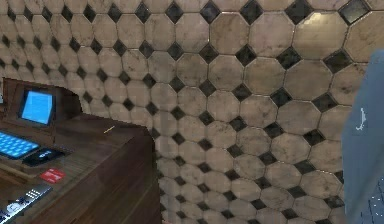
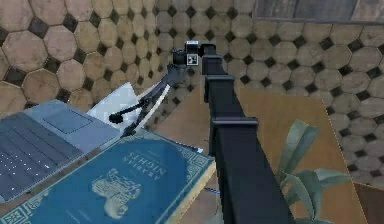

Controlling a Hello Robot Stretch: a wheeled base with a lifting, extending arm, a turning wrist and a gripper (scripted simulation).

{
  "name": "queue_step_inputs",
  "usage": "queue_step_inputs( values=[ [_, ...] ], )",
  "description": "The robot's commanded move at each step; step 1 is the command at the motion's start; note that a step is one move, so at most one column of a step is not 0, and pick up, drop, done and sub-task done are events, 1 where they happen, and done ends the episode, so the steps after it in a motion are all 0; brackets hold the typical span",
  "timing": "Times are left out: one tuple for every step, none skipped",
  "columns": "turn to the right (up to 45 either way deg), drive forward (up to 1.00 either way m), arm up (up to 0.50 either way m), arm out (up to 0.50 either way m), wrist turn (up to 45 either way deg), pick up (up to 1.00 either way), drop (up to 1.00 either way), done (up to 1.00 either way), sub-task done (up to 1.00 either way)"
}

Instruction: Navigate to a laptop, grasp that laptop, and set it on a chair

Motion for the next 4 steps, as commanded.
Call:
queue_step_inputs(
  values=[
    [0.0,0.0,0.0,0.0,45.0,0.0,0.0,0.0,0.0],
    [0.0,0.0,0.0,0.0,30.0,0.0,0.0,0.0,0.0],
    [0.0,0.0,-0.32,0.0,0.0,0.0,0.0,0.0,0.0],
    [0.0,0.0,-0.32,0.0,0.0,0.0,0.0,0.0,0.0]
  ],
)
